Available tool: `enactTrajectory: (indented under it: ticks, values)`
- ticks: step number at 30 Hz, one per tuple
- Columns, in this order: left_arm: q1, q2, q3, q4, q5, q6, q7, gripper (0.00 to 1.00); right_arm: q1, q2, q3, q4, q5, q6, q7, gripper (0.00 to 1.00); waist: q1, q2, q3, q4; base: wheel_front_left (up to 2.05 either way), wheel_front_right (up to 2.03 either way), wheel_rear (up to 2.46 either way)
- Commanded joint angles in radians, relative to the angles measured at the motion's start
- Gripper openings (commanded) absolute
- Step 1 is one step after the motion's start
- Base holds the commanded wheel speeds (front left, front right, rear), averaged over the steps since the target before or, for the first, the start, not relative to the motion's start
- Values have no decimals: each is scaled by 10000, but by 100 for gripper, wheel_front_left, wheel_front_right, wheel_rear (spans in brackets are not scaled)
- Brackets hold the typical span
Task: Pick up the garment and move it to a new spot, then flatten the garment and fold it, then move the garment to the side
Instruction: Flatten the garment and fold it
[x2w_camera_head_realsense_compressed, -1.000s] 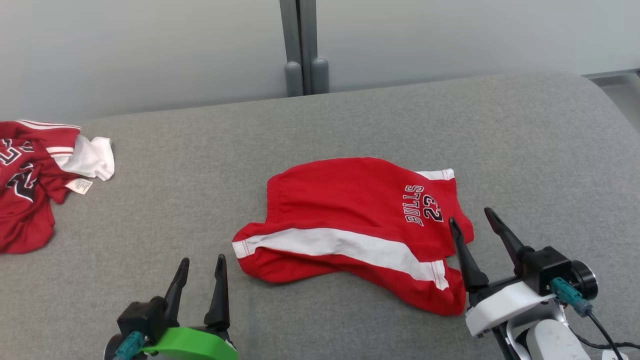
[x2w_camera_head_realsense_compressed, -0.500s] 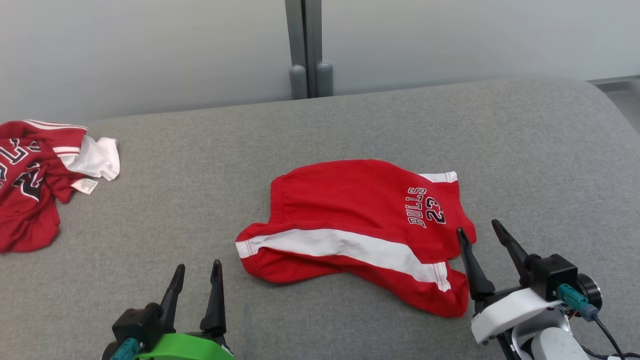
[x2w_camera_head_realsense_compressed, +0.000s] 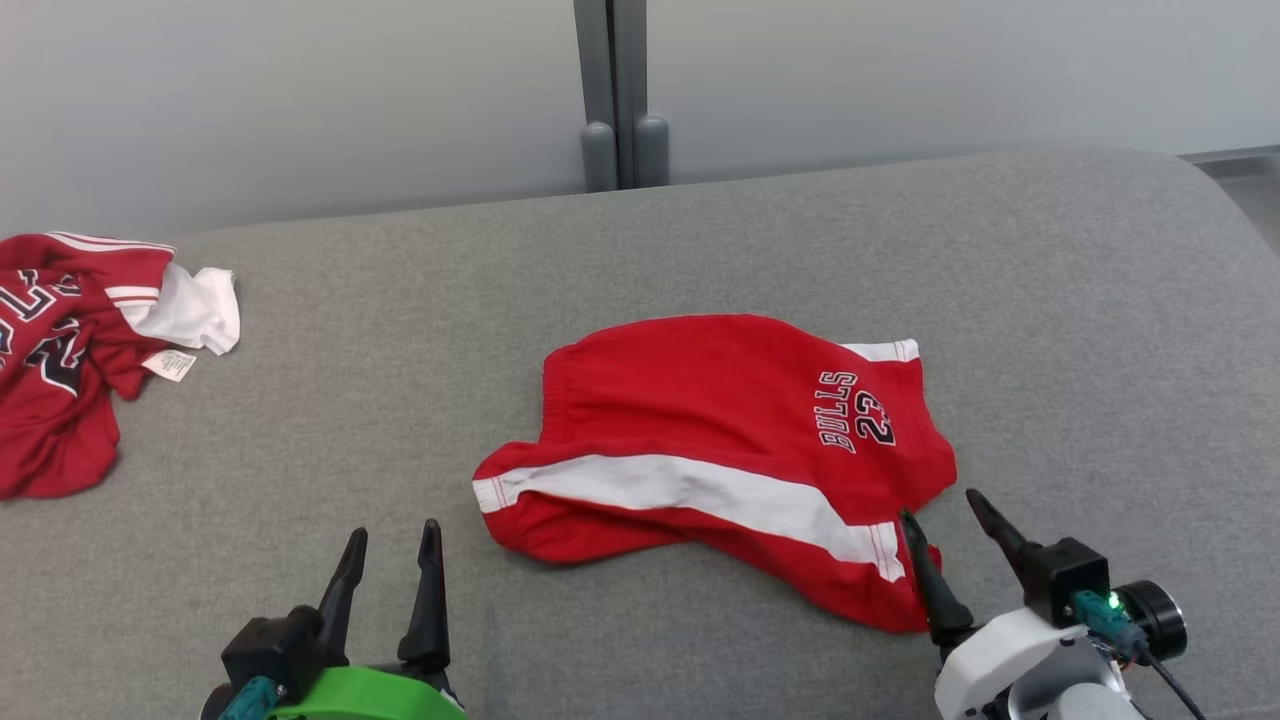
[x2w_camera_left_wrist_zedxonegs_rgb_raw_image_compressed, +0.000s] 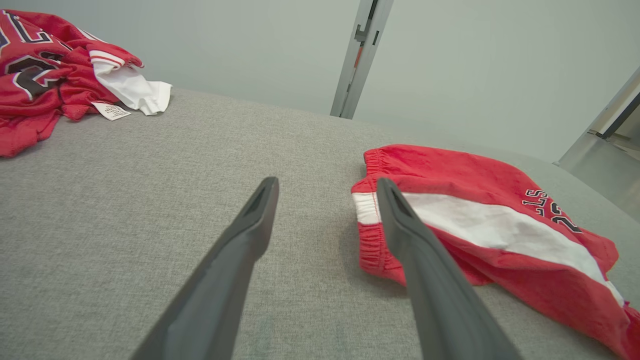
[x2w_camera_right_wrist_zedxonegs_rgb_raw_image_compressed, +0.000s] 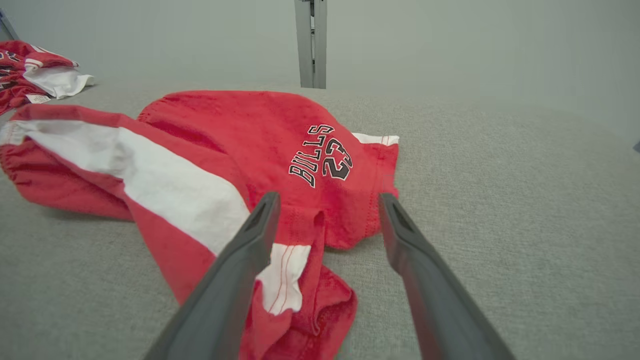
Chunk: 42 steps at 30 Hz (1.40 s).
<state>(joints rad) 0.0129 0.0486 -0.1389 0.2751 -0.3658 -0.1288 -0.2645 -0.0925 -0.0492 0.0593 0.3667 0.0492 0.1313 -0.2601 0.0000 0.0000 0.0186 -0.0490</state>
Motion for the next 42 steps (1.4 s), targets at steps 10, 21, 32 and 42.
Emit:
enactTrajectory:
  ticks: [10, 21, 32, 42]
  values:
    - [-109, 36, 103, 23, 73, -35, 2, 100, -294, -26, 476, 745, 129, -10, 674, 100, 0, 0, 240, 4, 0, 0, 0]
    - [-343, 34, 94, 81, 97, -35, 2, 100, -1261, -29, 987, 2087, 474, -10, 724, 100, 0, 0, 523, 191, 0, 0, 0]
    - [-450, 34, 180, 96, 138, -35, 2, 100, -1681, -26, 1747, 2911, 1140, -10, 537, 100, 0, 0, 622, 226, 0, 0, 0]
    - [-462, 34, 215, 48, 201, -35, 3, 100, -1704, -31, 1976, 3026, 2066, -11, 605, 36, 0, 0, 697, 172, 0, 0, 0]
